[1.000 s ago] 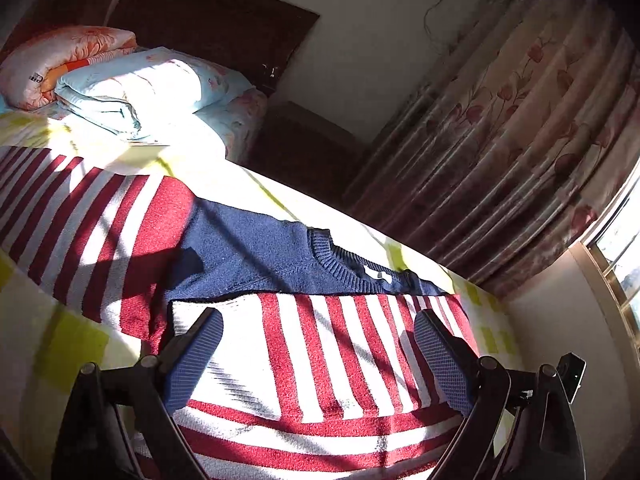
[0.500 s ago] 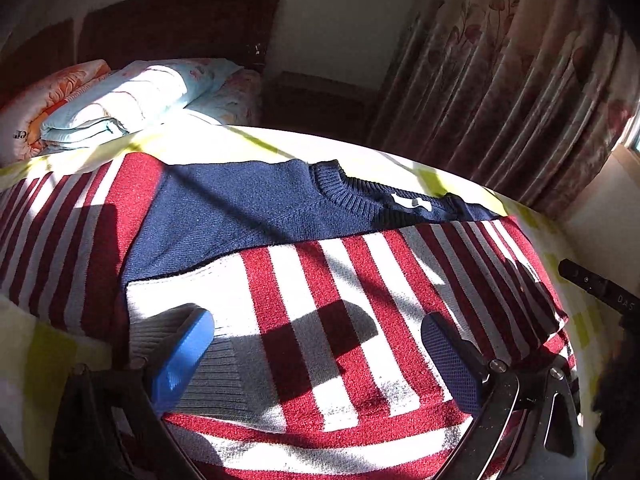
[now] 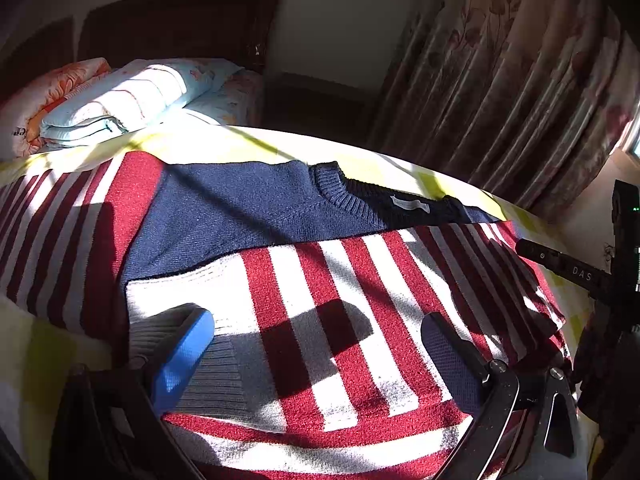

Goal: Fold small clothes
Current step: 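Lay the sleeve across the sweater body and open the right gripper, then carry the other sleeve cuff with the left gripper across the sweater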

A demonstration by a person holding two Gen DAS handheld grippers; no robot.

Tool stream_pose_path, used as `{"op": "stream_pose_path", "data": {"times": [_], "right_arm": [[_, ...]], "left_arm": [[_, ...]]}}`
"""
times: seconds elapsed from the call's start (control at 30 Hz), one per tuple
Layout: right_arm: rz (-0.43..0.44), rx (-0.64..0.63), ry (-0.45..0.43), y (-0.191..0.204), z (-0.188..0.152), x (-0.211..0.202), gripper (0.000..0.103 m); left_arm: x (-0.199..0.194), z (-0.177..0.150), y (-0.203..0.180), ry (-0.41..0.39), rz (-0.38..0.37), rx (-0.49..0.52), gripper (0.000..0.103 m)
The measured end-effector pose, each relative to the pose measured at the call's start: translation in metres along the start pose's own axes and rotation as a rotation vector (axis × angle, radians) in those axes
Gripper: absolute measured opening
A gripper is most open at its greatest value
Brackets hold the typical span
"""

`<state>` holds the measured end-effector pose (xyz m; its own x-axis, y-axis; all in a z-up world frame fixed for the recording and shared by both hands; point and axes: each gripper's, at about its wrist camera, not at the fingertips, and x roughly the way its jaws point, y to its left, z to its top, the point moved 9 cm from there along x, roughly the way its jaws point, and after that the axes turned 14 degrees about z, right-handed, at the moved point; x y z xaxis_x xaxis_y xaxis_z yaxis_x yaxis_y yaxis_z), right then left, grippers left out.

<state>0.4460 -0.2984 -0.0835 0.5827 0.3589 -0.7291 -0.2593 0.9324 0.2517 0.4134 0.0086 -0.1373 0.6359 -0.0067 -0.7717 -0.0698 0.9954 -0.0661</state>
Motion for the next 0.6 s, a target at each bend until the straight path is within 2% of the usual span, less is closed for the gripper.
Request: {"op": "stream_pose_path", "data": {"times": [0.07,0.1,0.13,0.2,0.27,0.33,0.37,0.4,0.47,0.53,0.6], "right_arm": [[0.022,-0.048,0.073,0.015,-0.021,0.006,0.024],[-0.014,-0.104,0.043,0.022,-0.024,0.0,0.025],[-0.04,-0.125,0.057,0.027,-0.03,-0.003,0.025],[-0.051,-0.094,0.037,0.035,-0.039,-0.016,0.025],[0.02,-0.073,-0.003,0.055,-0.047,-0.022,0.028],[0.053,-0.124,0.069,0.075,-0.066,-0.011,0.032],[0.012,-0.184,0.043,0.082,-0.068,-0.014,0.033],[-0.017,-0.223,0.055,0.088,-0.074,-0.011,0.033],[-0.03,-0.202,0.054,0.092,-0.074,-0.018,0.033],[0.027,-0.14,0.006,0.1,-0.072,-0.026,0.034],[0.09,-0.15,0.032,0.117,-0.077,-0.018,0.034]], "left_arm": [[0.0,0.0,-0.001,0.001,0.004,0.003,0.103],[0.0,0.0,-0.001,0.002,0.007,0.005,0.103],[0.001,0.0,-0.001,0.003,0.011,0.009,0.103],[0.001,0.0,-0.002,0.003,0.018,0.015,0.103],[0.002,-0.001,-0.002,0.004,0.023,0.02,0.103],[0.002,-0.001,-0.002,0.004,0.023,0.019,0.103],[0.001,-0.001,-0.001,0.004,0.018,0.015,0.103],[0.001,-0.001,-0.001,0.002,0.012,0.009,0.103],[0.0,0.0,0.0,0.0,-0.003,-0.004,0.103],[-0.002,0.001,0.003,-0.006,-0.025,-0.027,0.103],[-0.004,0.003,0.005,-0.011,-0.052,-0.055,0.103]]}}
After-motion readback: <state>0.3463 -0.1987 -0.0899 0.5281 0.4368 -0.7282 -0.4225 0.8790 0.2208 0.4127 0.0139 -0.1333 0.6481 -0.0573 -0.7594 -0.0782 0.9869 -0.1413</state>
